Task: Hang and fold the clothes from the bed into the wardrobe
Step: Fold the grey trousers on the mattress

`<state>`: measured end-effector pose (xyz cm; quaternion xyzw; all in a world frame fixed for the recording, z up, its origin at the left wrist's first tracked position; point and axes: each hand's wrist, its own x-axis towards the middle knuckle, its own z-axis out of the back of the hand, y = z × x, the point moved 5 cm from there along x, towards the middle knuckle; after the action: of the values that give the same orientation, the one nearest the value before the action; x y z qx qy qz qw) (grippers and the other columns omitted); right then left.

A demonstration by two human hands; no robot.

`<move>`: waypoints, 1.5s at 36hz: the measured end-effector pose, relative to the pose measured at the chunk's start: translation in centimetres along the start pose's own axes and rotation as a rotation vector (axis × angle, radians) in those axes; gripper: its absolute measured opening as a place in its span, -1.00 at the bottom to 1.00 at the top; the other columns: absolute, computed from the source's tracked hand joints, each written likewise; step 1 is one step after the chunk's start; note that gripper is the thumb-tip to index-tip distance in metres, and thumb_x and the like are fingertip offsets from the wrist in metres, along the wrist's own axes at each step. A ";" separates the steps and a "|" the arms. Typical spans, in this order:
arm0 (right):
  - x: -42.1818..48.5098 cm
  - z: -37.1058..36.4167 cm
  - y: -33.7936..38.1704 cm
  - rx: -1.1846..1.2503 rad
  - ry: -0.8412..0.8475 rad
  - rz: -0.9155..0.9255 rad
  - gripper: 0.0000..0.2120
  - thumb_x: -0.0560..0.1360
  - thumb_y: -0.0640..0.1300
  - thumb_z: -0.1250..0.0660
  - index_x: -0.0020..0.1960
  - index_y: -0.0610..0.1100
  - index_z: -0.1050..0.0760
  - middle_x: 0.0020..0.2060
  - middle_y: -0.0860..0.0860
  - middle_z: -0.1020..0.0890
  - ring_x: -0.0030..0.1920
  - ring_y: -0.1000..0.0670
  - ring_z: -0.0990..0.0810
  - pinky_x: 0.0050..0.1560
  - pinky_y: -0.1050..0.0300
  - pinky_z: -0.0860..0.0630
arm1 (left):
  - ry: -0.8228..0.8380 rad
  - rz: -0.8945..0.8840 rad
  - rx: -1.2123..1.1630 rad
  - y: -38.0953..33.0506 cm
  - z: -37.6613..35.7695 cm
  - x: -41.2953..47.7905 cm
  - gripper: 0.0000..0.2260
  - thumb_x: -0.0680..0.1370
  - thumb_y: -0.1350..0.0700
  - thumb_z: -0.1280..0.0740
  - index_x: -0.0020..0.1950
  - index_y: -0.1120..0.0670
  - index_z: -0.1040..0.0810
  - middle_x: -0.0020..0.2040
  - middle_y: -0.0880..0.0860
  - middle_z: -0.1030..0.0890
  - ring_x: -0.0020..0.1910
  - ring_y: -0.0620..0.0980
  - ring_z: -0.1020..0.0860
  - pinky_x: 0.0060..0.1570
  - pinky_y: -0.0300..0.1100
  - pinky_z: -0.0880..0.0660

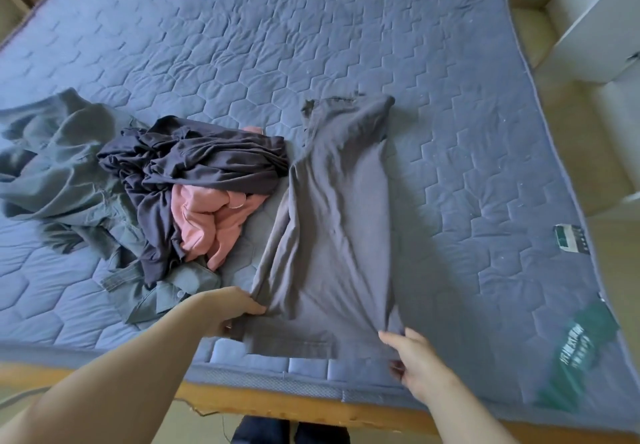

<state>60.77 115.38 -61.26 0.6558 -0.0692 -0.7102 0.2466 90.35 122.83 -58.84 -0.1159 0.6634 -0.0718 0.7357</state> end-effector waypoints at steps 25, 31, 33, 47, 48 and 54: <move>-11.5 3.7 -2.1 -0.019 0.287 -0.242 -0.86 0.46 -0.35 -0.27 -0.26 -0.34 -0.51 -0.52 -0.16 -0.55 -0.61 -0.09 -0.51 -0.57 0.20 -0.46 | -0.091 0.085 -0.166 3.0 -2.7 -12.4 -0.74 0.45 0.26 -0.39 0.08 0.31 -0.46 0.00 0.27 -0.61 -0.09 0.19 -0.58 -0.12 -0.03 -0.56; -10.8 3.7 1.2 0.116 0.251 -0.197 -0.75 0.52 -0.26 -0.22 -0.33 -0.22 -0.43 -0.62 -0.09 -0.48 -0.67 0.01 -0.46 -0.56 0.28 -0.41 | -0.093 0.052 -0.299 0.3 -3.1 -12.3 -0.82 0.48 0.27 -0.36 0.02 0.32 -0.46 -0.29 0.21 -0.62 -0.38 0.15 -0.59 -0.42 -0.09 -0.55; -10.3 3.2 2.6 0.199 0.246 -0.175 -0.74 0.53 -0.24 -0.20 -0.33 -0.21 -0.44 -0.61 -0.10 -0.49 -0.66 0.02 -0.45 -0.51 0.27 -0.41 | -0.075 0.037 -0.371 -0.9 -3.2 -12.0 -0.84 0.48 0.24 -0.36 0.01 0.26 -0.49 -0.20 0.20 -0.60 -0.29 0.14 -0.57 -0.32 -0.07 -0.56; -4.6 -1.0 25.6 0.521 0.213 0.213 -0.84 0.57 -0.07 -0.19 -0.13 -0.06 -0.49 -0.30 0.01 -0.63 -0.26 0.02 -0.59 -0.26 0.16 -0.48 | 0.080 -0.447 -0.872 -23.5 1.1 -8.1 -0.79 0.62 0.08 -0.13 -0.14 0.09 -0.48 -0.34 0.04 -0.59 -0.36 -0.03 -0.60 -0.38 -0.21 -0.53; -4.1 -1.5 27.5 0.488 0.222 0.256 -0.83 0.57 0.03 -0.18 -0.02 -0.02 -0.49 -0.10 0.04 -0.61 -0.06 -0.01 -0.56 -0.10 0.10 -0.46 | 0.120 -0.491 -0.912 -25.2 1.6 -7.3 -0.78 0.63 -0.01 -0.11 -0.07 0.05 -0.47 -0.21 0.03 -0.58 -0.22 0.00 -0.59 -0.22 -0.12 -0.52; 1.2 -3.3 27.2 0.042 0.101 0.251 -0.45 0.52 0.17 -0.21 0.46 0.14 -0.16 0.42 0.05 -0.28 0.34 -0.13 -0.33 0.17 0.01 -0.28 | -0.090 -0.419 -0.283 -26.1 2.1 -0.5 -0.82 0.60 -0.11 -0.16 -0.10 -0.04 -0.40 -0.20 -0.01 -0.37 -0.29 -0.05 -0.34 -0.20 -0.17 -0.32</move>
<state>71.02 91.97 -51.35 0.6818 -0.1530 -0.6385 0.3227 93.70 97.95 -51.25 -0.3558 0.5951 -0.1240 0.7099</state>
